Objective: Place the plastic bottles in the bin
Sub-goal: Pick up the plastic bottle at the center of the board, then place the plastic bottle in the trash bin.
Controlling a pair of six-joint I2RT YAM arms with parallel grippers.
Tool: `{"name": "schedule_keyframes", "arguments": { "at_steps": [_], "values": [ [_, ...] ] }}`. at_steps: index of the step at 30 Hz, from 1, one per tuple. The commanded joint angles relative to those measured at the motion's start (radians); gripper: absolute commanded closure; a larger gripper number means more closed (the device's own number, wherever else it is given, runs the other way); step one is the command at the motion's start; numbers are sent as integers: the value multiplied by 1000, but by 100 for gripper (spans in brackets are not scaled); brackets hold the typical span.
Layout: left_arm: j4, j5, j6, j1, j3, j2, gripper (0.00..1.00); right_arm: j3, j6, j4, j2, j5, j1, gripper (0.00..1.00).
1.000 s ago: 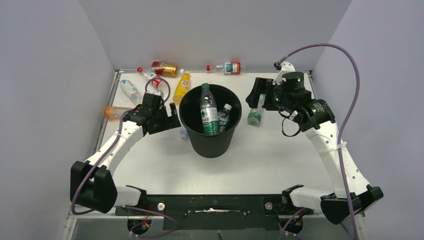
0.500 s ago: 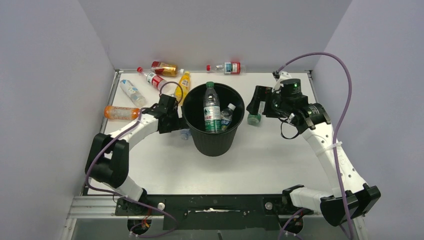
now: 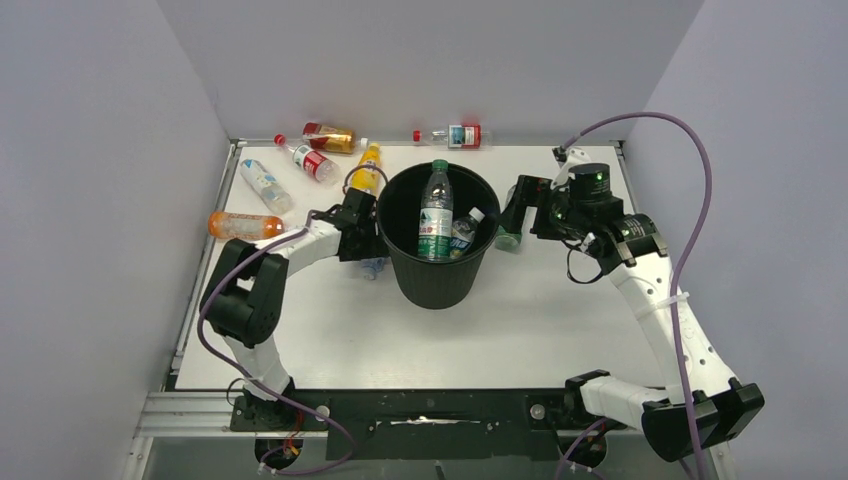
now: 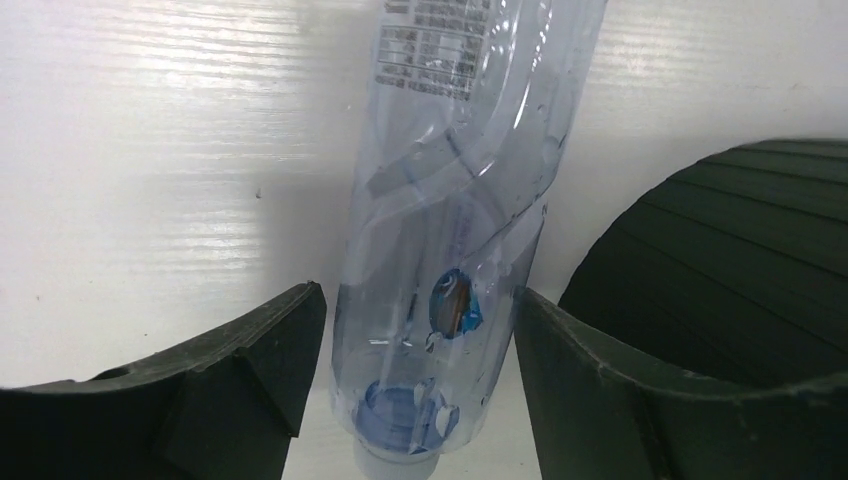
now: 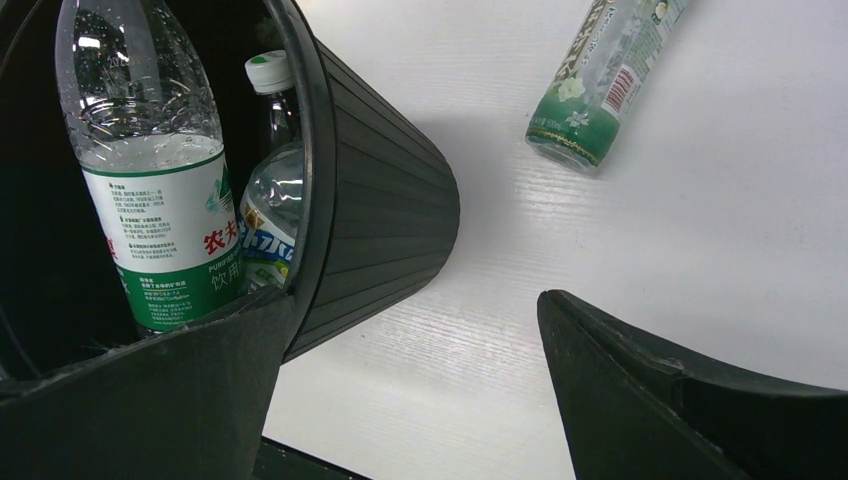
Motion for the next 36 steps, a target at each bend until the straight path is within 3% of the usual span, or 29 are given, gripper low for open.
{"name": "schedule_keyframes", "arguments": {
  "at_steps": [1, 5, 16, 24, 36],
  "values": [
    [53, -14, 13, -17, 17, 7, 41, -11, -6, 41, -28, -14, -12, 2],
    [36, -16, 8, -21, -20, -48, 50, -22, -8, 46, -30, -21, -19, 2],
    [-220, -10, -20, -17, -19, -406, 51, -20, -19, 36, -41, -27, -40, 2],
    [-430, -4, -19, -12, 217, -538, 51, -14, -20, 24, -57, -29, -52, 2],
    [-461, 82, -10, -21, 577, -445, 51, -14, -11, 22, -73, -39, -54, 2]
  ]
}}
